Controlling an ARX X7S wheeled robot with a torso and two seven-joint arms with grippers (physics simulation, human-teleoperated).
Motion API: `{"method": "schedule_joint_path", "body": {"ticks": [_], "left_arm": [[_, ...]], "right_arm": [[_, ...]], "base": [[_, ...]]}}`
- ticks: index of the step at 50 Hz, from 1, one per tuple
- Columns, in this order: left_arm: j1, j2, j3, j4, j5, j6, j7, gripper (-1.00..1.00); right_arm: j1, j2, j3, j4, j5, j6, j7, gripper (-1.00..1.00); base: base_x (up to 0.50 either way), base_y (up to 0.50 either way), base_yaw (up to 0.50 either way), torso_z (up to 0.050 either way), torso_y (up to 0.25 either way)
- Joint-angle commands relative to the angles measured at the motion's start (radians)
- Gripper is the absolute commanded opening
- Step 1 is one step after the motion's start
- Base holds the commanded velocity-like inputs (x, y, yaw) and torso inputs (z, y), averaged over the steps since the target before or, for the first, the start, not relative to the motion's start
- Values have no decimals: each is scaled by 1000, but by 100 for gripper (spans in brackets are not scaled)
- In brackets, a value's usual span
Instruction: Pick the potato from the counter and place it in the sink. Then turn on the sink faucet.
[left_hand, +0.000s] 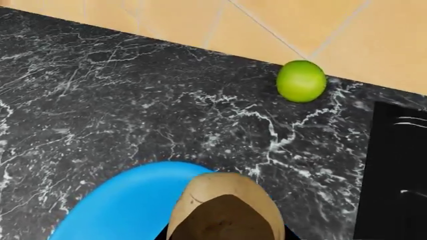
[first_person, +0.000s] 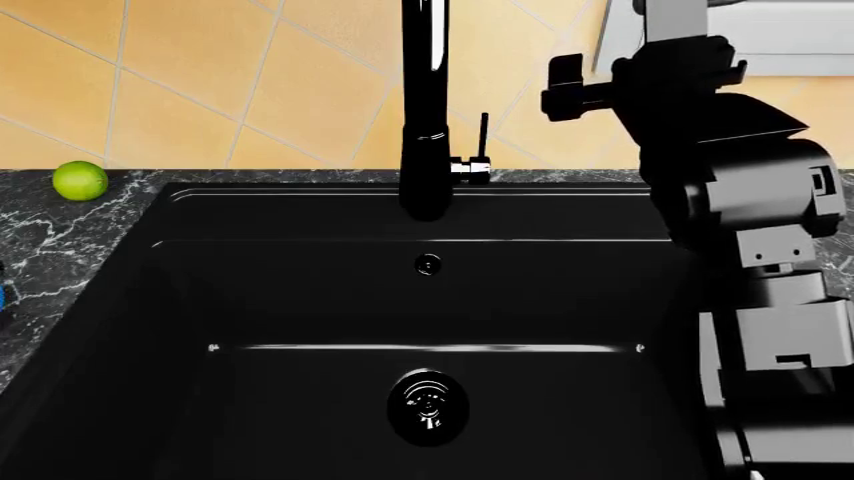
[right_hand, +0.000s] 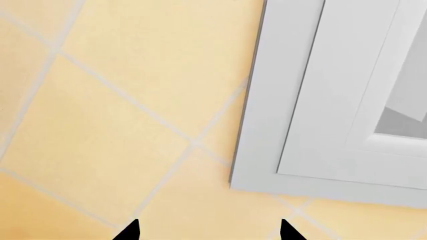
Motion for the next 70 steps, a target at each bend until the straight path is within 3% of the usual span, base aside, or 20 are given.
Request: {"method": "schedule_joint_path", "body": {"ticks": [1,3,9,23,43,56,65,70], "left_arm": [[-79,-6,-53,170,-134,-104,-89,-100],[-141,52,-14,248,-188,-162,-127,-100],[-285,124,44,278,-246,-251,-177,-100],[-351,257,105,318,-316,-292,-234,-100],[-294,447,158,380,-472,-312,-416,-100],[-232,539,241,382,-428,-281,-398,-100],[-190,589,369,349,-278,-244,-316,-100],[-168,617,377,363,-303,-246,-338,-100]], "right_arm": [[-1,-1,0,-2,6,-4,1,100],[-8,9,4,-33,10,19,5,100],[-4,12,6,-39,13,25,8,100],[7,5,-3,-20,14,14,6,100],[20,3,-11,9,16,-4,3,100],[12,5,-11,1,21,-2,9,100],[11,4,-16,6,23,-8,6,100],[9,5,-17,-2,25,-1,8,100]], "base": [[0,0,0,0,0],[0,0,0,0,0],[0,0,0,0,0],[0,0,0,0,0],[0,0,0,0,0],[0,0,0,0,0],[0,0,0,0,0],[0,0,0,0,0]]}}
